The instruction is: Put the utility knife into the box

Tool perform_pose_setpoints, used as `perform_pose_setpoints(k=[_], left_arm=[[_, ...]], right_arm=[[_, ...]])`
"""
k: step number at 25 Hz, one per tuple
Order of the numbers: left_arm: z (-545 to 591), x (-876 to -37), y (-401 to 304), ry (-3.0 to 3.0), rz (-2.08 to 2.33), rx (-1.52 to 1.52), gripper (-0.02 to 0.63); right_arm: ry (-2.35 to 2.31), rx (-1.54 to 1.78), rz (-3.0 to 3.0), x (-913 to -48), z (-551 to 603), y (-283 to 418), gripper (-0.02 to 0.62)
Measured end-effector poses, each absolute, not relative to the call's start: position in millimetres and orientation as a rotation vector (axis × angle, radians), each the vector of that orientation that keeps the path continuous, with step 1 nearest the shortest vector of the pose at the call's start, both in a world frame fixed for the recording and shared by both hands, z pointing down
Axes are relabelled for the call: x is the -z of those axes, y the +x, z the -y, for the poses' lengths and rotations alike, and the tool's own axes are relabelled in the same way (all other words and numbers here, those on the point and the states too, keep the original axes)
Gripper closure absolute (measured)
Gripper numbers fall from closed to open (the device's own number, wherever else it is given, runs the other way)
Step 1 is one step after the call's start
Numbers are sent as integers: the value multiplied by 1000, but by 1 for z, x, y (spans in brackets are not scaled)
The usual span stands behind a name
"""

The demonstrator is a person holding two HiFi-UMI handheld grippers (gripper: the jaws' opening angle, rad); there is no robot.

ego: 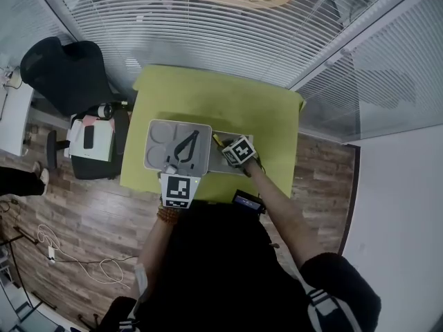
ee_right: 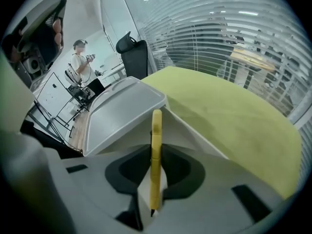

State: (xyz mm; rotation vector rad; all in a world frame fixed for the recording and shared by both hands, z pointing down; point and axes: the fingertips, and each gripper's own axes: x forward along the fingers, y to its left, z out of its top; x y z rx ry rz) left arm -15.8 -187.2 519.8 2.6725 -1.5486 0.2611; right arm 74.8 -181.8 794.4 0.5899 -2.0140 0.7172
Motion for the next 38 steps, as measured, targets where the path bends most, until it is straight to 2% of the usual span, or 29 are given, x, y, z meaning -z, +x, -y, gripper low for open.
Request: perform_pose_setpoints(k=[31, 35, 38], left_arm=[[187, -521, -19, 2652, 1565, -263, 595], [187, -521, -18, 2654, 1558, -259, 595], [187, -521, -17, 2655, 1551, -255, 595]], right_arm=[[520, -704, 1872, -823, 172, 69, 523], [534, -698, 1880, -818, 174, 67, 483], [536, -710, 1900, -814, 174, 64, 479]])
